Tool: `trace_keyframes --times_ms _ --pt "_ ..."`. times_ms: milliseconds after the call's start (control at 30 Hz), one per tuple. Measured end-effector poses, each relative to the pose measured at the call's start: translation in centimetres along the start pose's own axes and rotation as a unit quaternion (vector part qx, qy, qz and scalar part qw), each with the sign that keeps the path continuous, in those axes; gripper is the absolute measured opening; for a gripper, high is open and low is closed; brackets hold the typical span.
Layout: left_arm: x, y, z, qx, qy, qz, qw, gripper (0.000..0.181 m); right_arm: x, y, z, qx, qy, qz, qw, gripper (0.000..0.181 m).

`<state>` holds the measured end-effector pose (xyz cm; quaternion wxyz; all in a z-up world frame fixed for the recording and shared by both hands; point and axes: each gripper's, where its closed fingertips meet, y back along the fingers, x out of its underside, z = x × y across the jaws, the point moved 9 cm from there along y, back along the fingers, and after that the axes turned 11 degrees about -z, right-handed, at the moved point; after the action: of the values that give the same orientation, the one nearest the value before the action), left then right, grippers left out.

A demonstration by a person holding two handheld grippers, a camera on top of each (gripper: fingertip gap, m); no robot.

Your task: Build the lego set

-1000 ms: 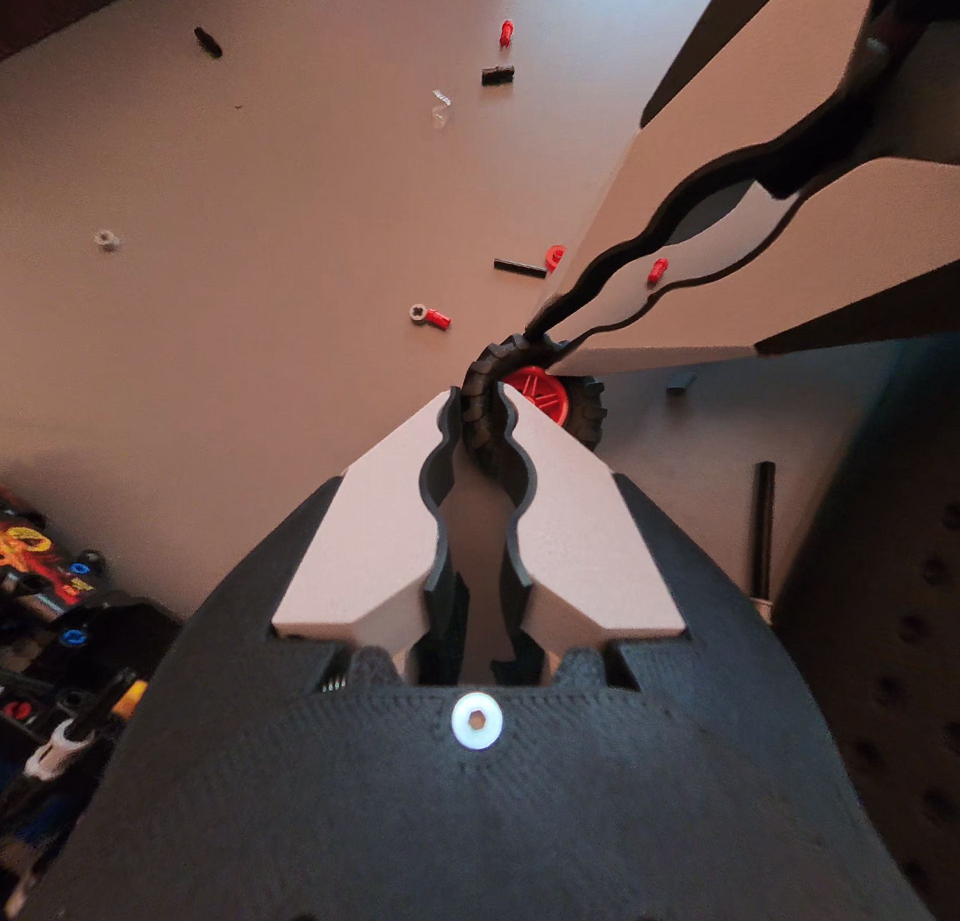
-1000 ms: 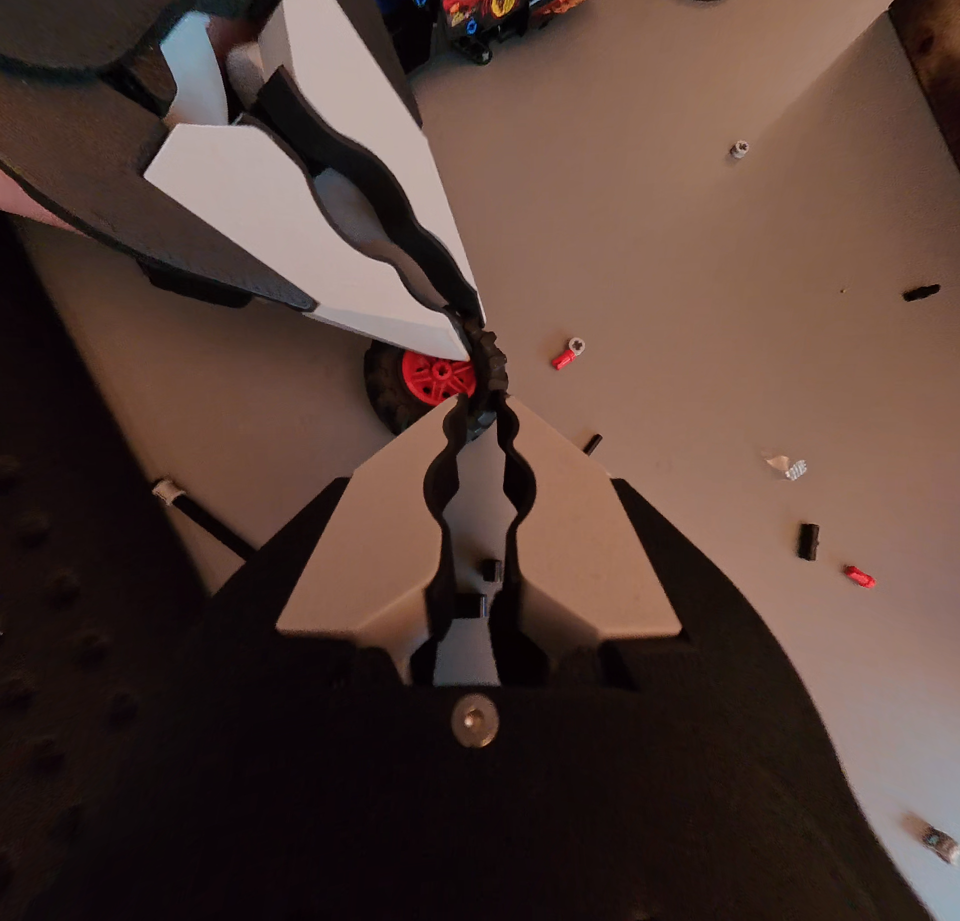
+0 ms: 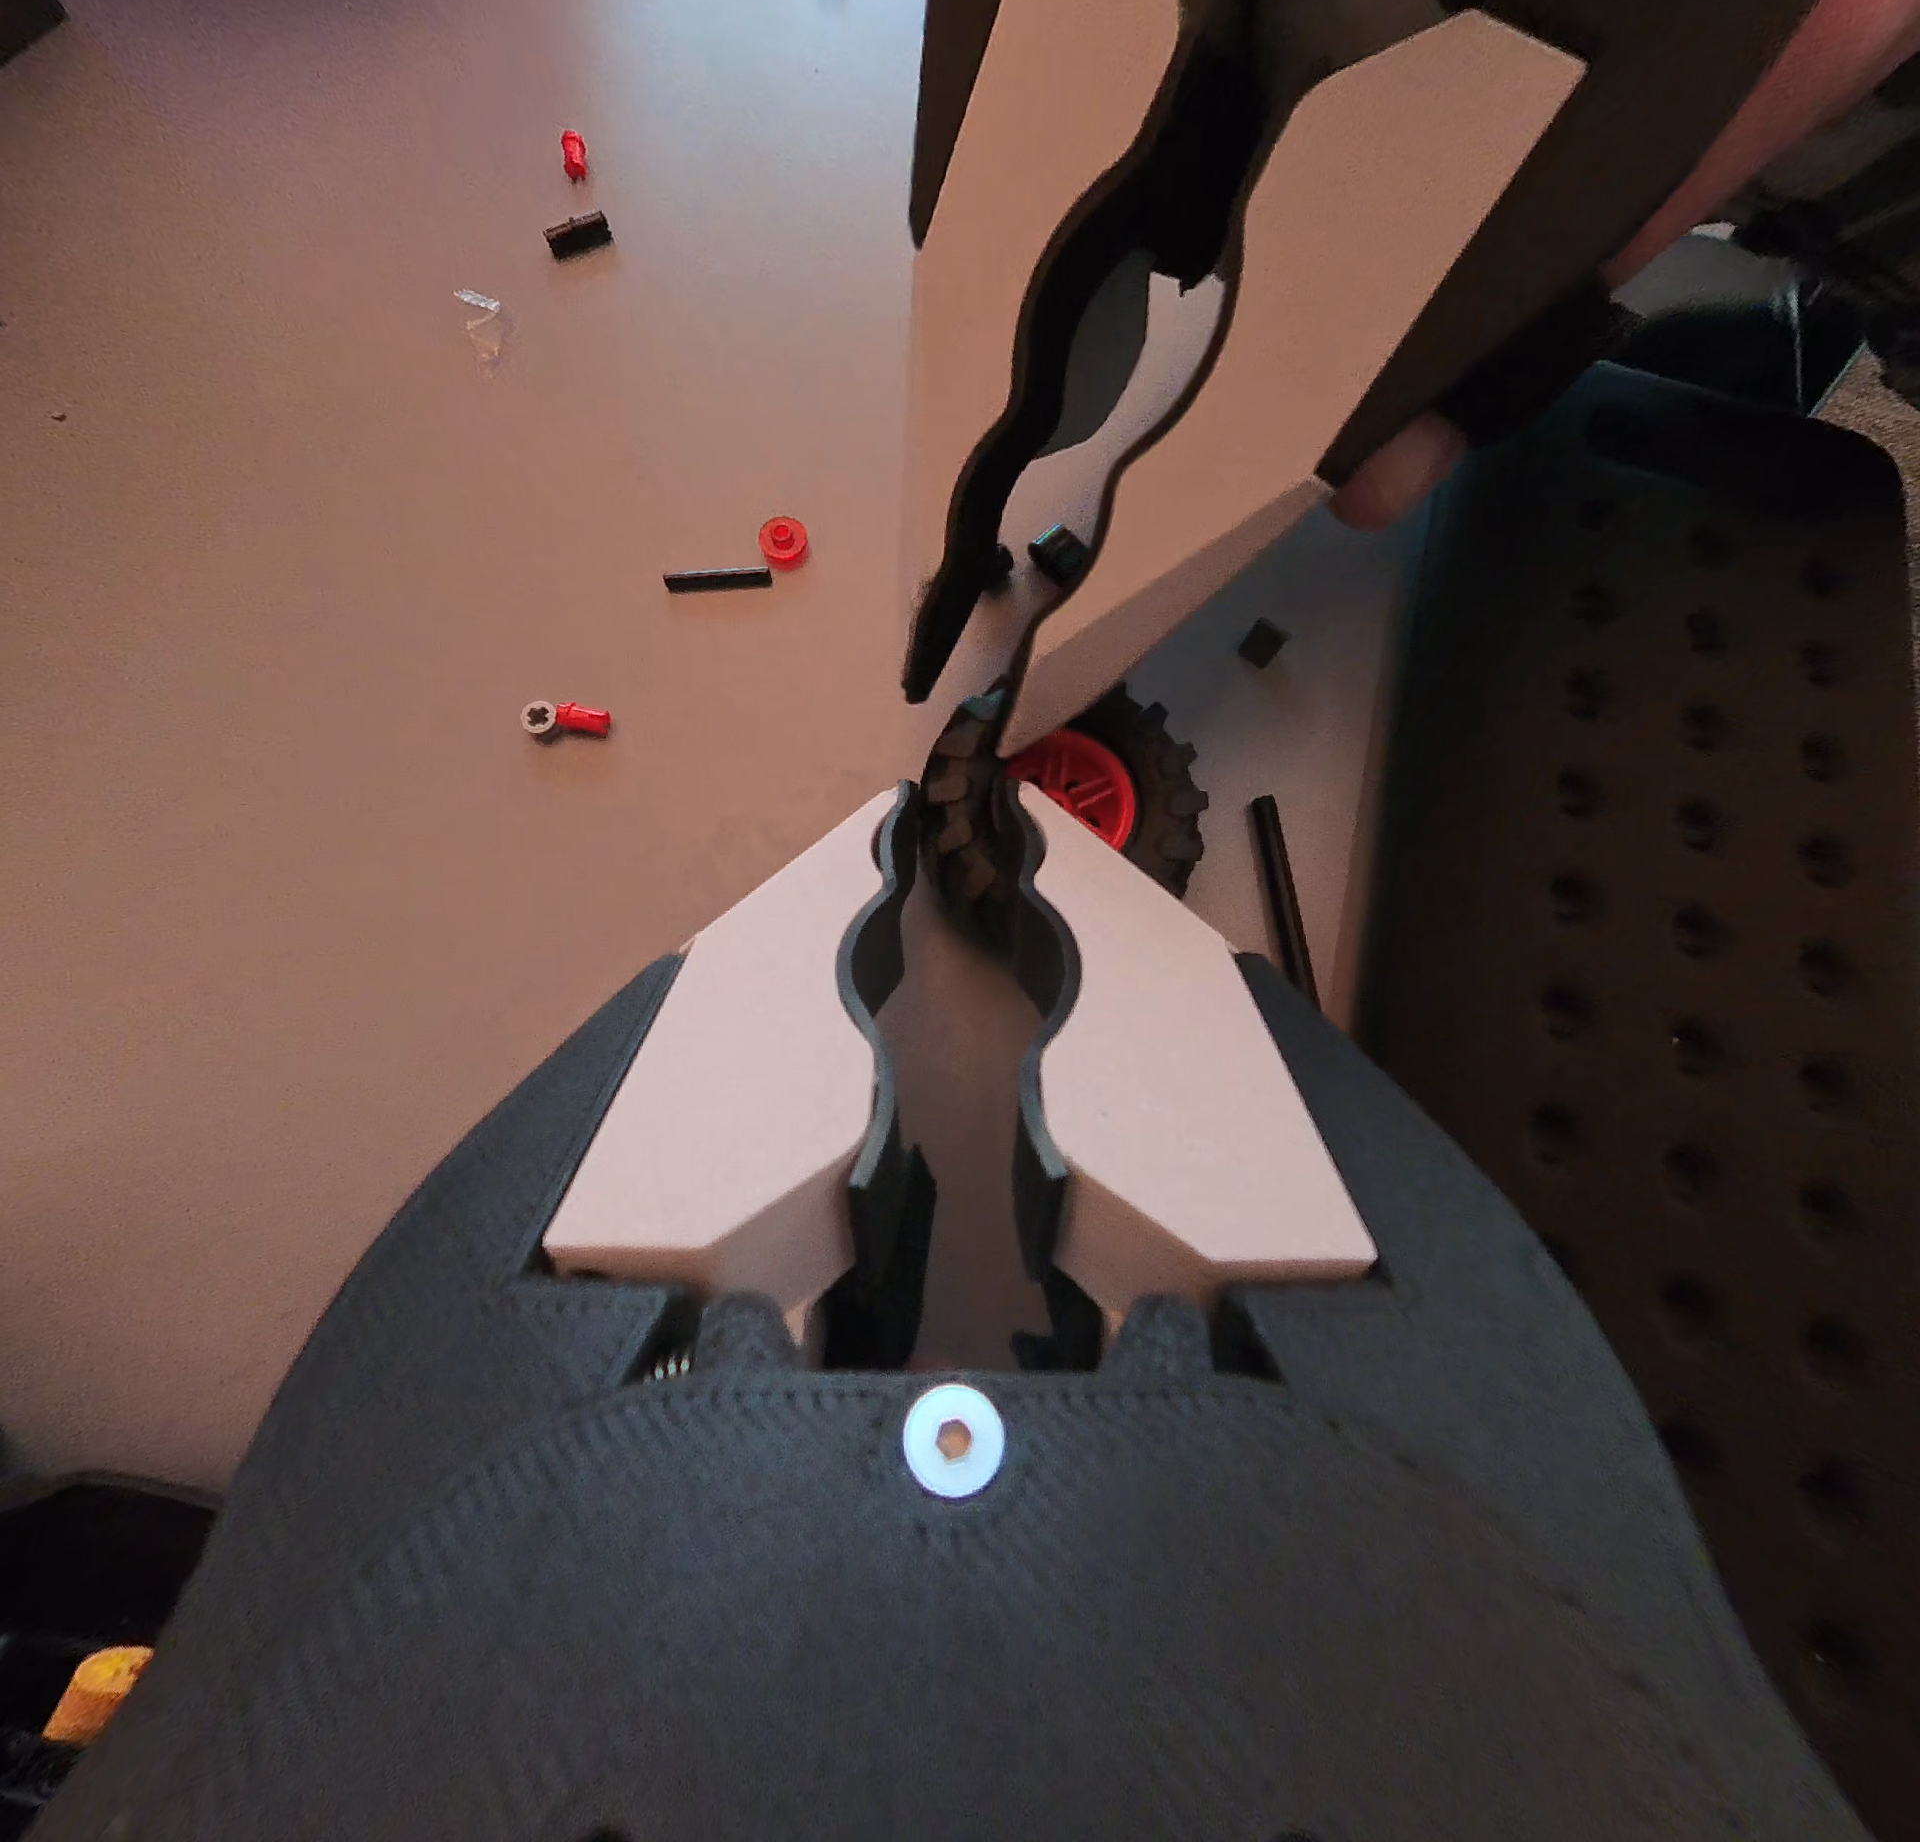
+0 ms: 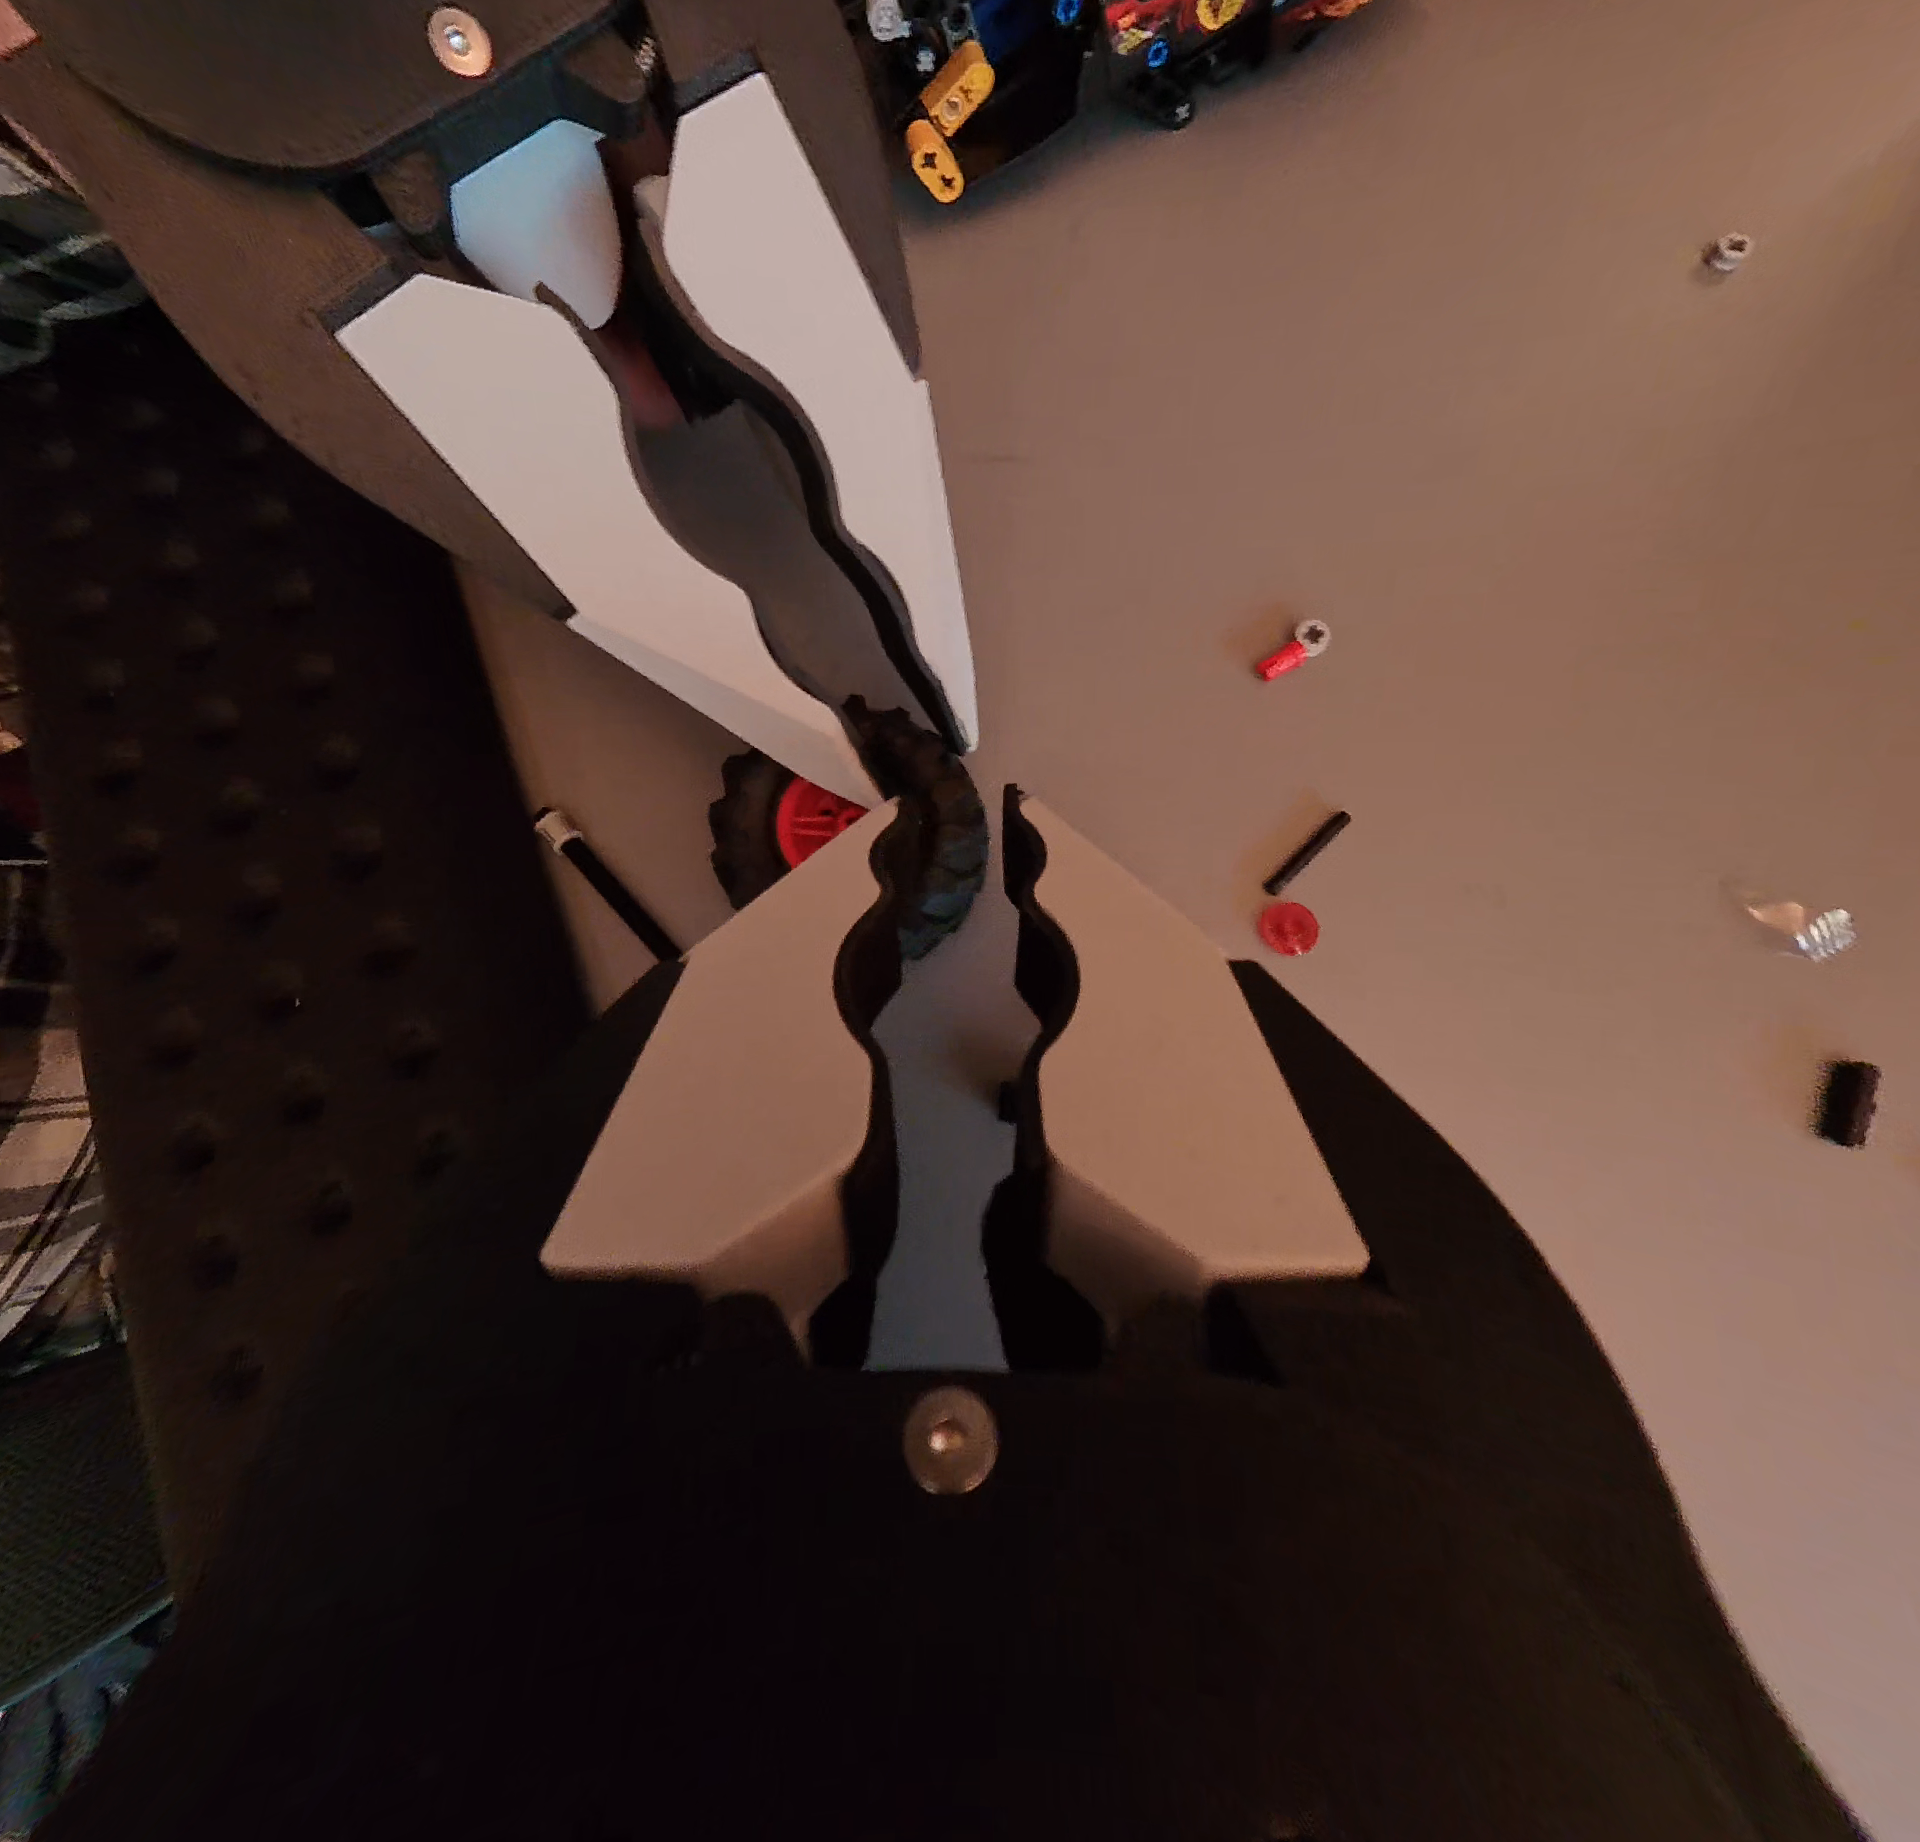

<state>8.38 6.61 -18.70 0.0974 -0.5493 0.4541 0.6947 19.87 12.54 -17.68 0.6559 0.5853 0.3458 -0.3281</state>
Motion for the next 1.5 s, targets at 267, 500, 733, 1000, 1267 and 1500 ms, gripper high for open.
trace_keyframes --times_ms 267,500,733,1000,1267,1500 --pt "0.0 0.6 0.3 -0.021 0.029 -0.003 0.999 0.02 0.4 -0.4 0.0 0.002 -0.017 -0.006 1.0 0.007" --pt "0.7 0.6 -0.6 -0.044 0.044 -0.006 0.998 0.017 0.8 -0.4 0.5 0.022 -0.054 -0.03 0.998 0.007" --pt "0.9 0.6 -0.6 -0.059 0.028 -0.012 0.998 0.017 0.7 -0.9 0.3 0.052 -0.08 -0.04 0.995 0.006" --pt "1.0 0.7 0.3 -0.059 0.103 -0.022 0.993 0.015 0.8 -1.6 0.6 0.097 -0.057 -0.058 0.992 0.007" --pt "1.3 0.7 0.8 -0.068 0.164 -0.045 0.983 0.013 0.9 -1.7 1.1 0.119 -0.022 -0.055 0.991 0.008" --pt "1.6 0.3 1.4 -0.061 0.185 -0.044 0.98 0.011 0.8 -1.9 1.3 0.136 -0.001 -0.046 0.99 0.008"
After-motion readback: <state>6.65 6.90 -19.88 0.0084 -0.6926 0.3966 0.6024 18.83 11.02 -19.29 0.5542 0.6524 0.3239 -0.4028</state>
